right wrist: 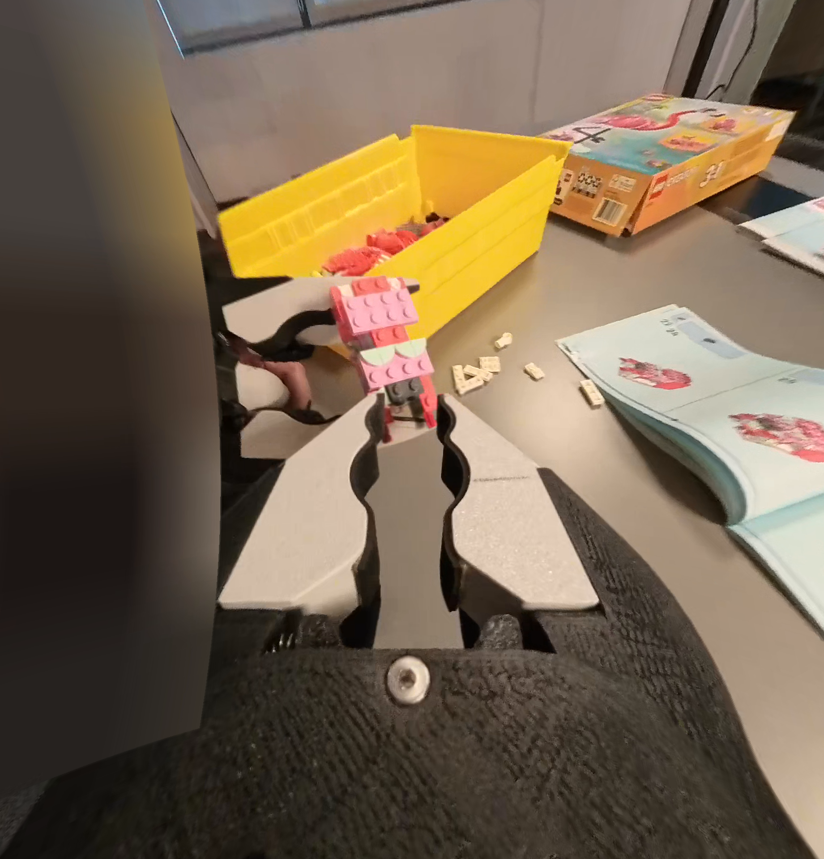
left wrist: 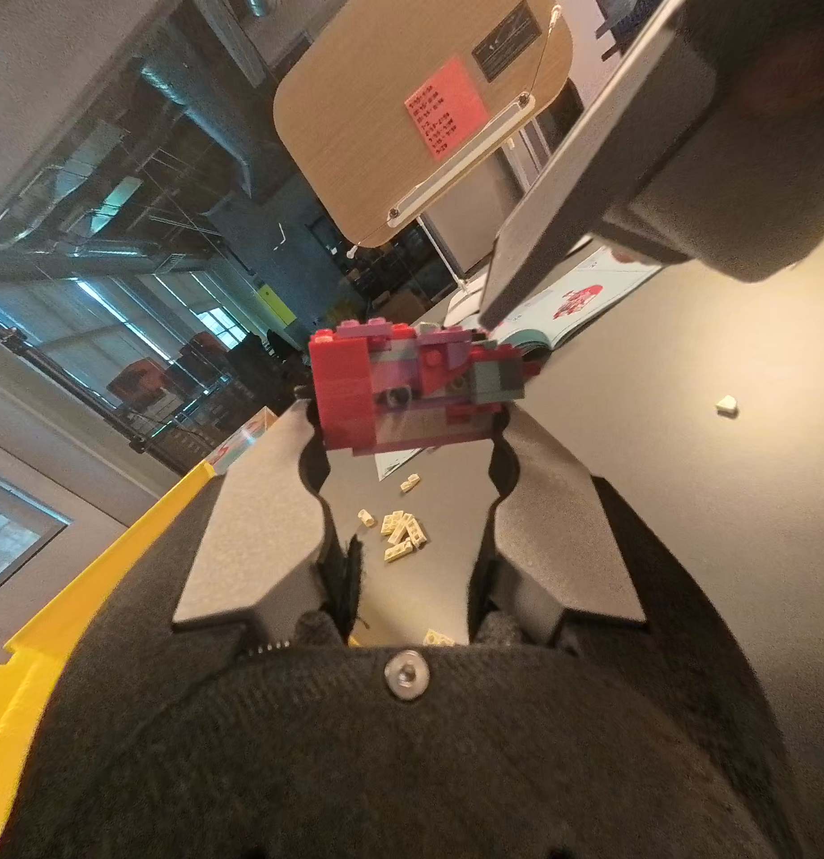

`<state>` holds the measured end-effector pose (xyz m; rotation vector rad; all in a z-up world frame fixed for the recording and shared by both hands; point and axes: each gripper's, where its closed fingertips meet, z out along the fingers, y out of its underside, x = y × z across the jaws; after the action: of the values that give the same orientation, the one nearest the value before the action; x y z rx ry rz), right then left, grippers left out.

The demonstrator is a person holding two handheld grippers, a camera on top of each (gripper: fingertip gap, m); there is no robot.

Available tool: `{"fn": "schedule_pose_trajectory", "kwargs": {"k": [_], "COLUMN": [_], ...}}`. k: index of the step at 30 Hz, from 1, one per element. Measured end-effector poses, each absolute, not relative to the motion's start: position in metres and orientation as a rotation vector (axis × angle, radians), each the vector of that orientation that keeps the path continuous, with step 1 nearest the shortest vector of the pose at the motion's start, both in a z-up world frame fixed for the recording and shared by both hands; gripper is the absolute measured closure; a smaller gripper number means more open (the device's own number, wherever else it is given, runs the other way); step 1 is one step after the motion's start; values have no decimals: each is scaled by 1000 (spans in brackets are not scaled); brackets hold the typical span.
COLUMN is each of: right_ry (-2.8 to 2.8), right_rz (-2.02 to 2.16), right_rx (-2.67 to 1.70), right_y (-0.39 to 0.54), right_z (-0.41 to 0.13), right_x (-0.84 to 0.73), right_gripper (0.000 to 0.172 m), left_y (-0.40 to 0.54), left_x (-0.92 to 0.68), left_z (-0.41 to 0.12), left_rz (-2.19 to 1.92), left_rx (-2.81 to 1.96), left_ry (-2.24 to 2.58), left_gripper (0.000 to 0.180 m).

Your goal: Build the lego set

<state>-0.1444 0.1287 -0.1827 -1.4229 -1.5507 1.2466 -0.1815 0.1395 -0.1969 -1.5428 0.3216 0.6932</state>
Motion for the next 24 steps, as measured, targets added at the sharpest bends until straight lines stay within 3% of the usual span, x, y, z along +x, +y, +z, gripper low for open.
{"fn": "schedule_pose_trajectory", "kwargs": {"k": [24], "right_ry": [-1673], "right_rz": [1095], "right_rx": [-1401], "right_y": [129], "right_z": [-189], "right_x": [-141], "right_gripper": [149], "left_y": [138], "left_x": [-177], "left_z": [-201], "left_rz": [643], "left_rx": [-1566], "left_ry": [350], "left_gripper": [111]}}
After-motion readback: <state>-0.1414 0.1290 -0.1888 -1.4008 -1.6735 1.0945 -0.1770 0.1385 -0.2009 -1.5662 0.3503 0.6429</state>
